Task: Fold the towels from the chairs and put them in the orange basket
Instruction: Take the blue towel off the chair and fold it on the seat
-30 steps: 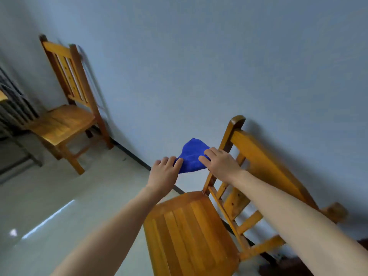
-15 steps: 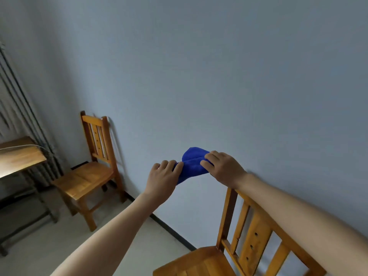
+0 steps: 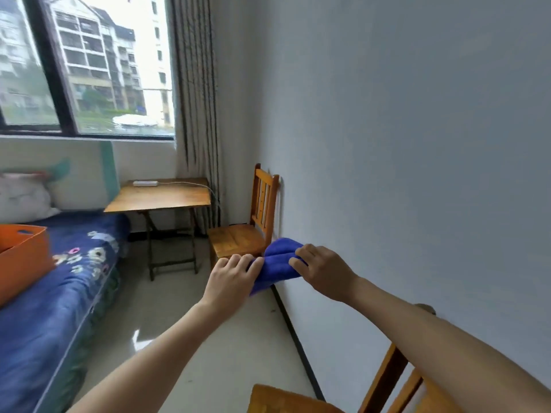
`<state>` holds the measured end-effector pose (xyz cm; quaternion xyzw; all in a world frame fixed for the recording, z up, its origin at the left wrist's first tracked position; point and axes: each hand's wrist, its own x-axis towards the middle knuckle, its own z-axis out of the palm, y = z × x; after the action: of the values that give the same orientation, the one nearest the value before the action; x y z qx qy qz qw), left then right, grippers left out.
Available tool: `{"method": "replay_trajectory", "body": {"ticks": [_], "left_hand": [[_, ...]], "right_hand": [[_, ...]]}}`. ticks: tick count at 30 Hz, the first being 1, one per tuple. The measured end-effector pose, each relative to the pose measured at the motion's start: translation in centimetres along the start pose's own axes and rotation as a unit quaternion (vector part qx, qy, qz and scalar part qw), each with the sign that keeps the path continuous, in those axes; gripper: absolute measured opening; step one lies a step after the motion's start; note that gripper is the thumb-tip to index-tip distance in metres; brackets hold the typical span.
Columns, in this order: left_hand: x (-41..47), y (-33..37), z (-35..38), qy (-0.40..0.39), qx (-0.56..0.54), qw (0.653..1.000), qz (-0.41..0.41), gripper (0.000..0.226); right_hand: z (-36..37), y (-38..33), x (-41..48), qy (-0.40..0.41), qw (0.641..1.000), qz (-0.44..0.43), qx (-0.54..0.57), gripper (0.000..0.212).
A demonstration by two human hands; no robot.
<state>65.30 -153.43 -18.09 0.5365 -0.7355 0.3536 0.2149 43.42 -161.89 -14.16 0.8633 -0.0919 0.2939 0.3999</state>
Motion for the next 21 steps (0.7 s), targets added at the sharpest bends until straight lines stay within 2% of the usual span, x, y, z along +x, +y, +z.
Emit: {"method": "replay_trajectory", "body": {"ticks": [6, 13, 17, 21], "left_hand": [[-10.9, -3.3, -6.8, -0.07, 0.126, 0.983, -0.117, 0.04], [-21.3, -7.7, -18.7, -0.117, 0.286, 0.928, -0.209, 0.038], [-26.5, -8.7, -24.6, -0.134, 0.343, 0.894, -0.258, 0.035], [-31.0, -10.1, -30.3, -0.169, 0.363, 0.865, -0.303, 0.04]], "right_hand": [[2.8, -8.7, 7.0, 0.07, 0.984, -0.082, 0.142, 0.038], [0.1, -20.3, 18.3, 0.185, 0.943, -0.133, 0.241, 0.017], [-2.7, -25.7, 23.9, 0.214, 0.919, -0.178, 0.279, 0.03], [-5.8, -31.2, 28.9, 0.232, 0.907, -0.189, 0.297, 0.025]]}}
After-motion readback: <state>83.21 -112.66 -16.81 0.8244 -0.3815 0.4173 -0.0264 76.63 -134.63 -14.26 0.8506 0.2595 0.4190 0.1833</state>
